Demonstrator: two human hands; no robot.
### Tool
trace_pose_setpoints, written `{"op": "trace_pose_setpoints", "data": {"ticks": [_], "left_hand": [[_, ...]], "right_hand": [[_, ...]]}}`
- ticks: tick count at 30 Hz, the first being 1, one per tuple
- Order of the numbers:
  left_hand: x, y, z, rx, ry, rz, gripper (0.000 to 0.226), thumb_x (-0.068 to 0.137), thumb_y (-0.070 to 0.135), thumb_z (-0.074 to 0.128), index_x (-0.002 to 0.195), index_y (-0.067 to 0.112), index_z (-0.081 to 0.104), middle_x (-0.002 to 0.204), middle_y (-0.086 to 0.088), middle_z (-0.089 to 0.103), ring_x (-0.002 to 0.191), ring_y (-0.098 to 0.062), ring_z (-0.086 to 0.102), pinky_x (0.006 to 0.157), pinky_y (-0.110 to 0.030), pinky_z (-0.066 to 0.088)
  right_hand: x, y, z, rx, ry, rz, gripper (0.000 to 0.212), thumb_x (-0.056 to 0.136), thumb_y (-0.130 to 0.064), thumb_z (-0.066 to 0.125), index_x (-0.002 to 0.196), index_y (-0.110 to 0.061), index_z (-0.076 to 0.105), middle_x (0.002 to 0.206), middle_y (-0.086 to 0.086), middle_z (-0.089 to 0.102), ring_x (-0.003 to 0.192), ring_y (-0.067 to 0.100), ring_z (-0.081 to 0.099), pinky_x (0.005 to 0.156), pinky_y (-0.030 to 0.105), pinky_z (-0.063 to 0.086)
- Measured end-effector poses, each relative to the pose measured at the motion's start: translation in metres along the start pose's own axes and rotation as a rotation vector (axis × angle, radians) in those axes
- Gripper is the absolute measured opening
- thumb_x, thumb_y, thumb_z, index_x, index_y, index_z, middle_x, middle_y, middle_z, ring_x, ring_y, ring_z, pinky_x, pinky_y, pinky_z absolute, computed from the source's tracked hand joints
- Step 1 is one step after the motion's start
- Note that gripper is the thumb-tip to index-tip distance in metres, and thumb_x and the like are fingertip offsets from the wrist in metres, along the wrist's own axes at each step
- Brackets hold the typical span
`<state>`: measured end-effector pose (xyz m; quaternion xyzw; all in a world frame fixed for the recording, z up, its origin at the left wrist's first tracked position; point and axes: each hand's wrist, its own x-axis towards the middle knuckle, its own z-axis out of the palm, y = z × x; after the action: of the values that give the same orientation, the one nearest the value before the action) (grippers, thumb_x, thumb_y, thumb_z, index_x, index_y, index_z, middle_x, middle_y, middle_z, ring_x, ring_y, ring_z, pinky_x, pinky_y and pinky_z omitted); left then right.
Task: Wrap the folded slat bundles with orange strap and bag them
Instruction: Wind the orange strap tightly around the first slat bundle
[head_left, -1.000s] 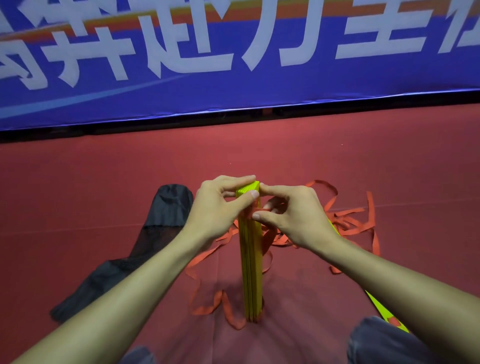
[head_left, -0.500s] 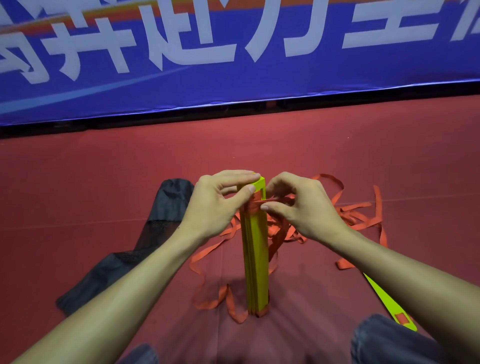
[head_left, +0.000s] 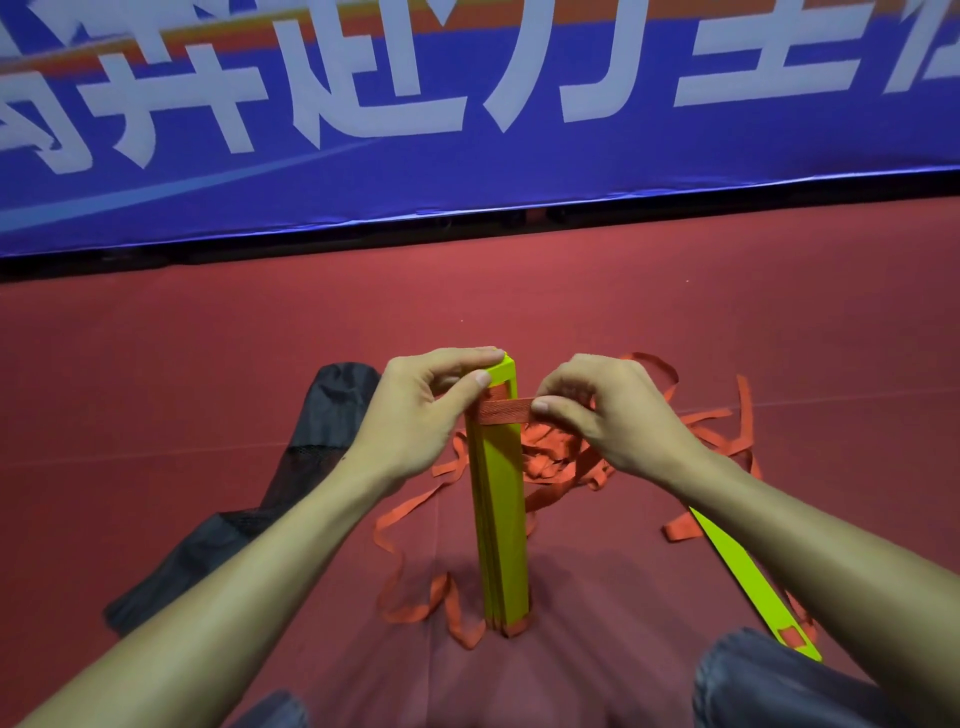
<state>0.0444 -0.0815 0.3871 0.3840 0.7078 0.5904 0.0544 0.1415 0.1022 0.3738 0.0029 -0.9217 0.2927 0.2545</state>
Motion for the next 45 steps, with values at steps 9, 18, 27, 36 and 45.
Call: {"op": "trace_pose_setpoints", "data": {"ticks": [9, 18, 27, 36, 45], "left_hand": [[-0.003, 0.005, 0.005, 0.047, -0.032, 0.022, 0.036, 0.096, -0.004, 0.058, 0.099, 0.029, 0.073, 0.103, 0.006, 0.075, 0.092, -0.008, 0.069, 0.083, -0.028, 0.056], [-0.004, 0.008, -0.004, -0.005, -0.077, -0.012, 0.038, 0.097, -0.005, 0.056, 0.098, 0.029, 0.074, 0.103, 0.007, 0.076, 0.099, -0.012, 0.069, 0.084, -0.026, 0.054], [0.001, 0.007, -0.005, -0.013, -0.153, -0.025, 0.038, 0.099, -0.003, 0.053, 0.104, 0.029, 0.073, 0.108, 0.01, 0.074, 0.107, -0.004, 0.065, 0.089, -0.016, 0.047], [0.003, -0.006, 0.009, 0.108, 0.032, 0.132, 0.037, 0.096, -0.004, 0.058, 0.105, 0.03, 0.071, 0.13, 0.006, 0.06, 0.118, 0.002, 0.059, 0.091, -0.012, 0.048], [-0.003, -0.028, 0.032, 0.249, -0.1, 0.01, 0.103, 0.059, 0.042, 0.086, 0.145, 0.054, 0.032, 0.139, 0.007, 0.058, 0.125, -0.01, 0.058, 0.105, -0.039, 0.049]], "right_hand": [[-0.001, -0.004, -0.011, -0.046, -0.006, -0.171, 0.023, 0.078, -0.034, 0.076, 0.087, -0.013, 0.074, 0.075, -0.005, 0.055, 0.067, 0.007, 0.047, 0.061, 0.008, 0.036], [0.0, -0.001, -0.009, -0.011, 0.056, -0.113, 0.016, 0.079, -0.029, 0.078, 0.084, -0.015, 0.072, 0.071, -0.008, 0.063, 0.067, 0.01, 0.053, 0.057, 0.023, 0.041], [-0.002, -0.006, 0.0, 0.13, -0.09, -0.078, 0.035, 0.091, -0.012, 0.065, 0.124, -0.022, 0.067, 0.099, -0.021, 0.07, 0.085, -0.007, 0.062, 0.075, 0.011, 0.044], [0.001, 0.0, 0.005, 0.236, -0.026, 0.071, 0.024, 0.087, -0.014, 0.072, 0.109, -0.021, 0.075, 0.082, -0.014, 0.072, 0.07, -0.013, 0.059, 0.07, 0.016, 0.05], [0.003, -0.002, 0.015, 0.14, 0.188, 0.175, 0.017, 0.08, -0.02, 0.079, 0.096, -0.013, 0.078, 0.086, -0.003, 0.076, 0.069, -0.009, 0.061, 0.066, 0.005, 0.041]]}}
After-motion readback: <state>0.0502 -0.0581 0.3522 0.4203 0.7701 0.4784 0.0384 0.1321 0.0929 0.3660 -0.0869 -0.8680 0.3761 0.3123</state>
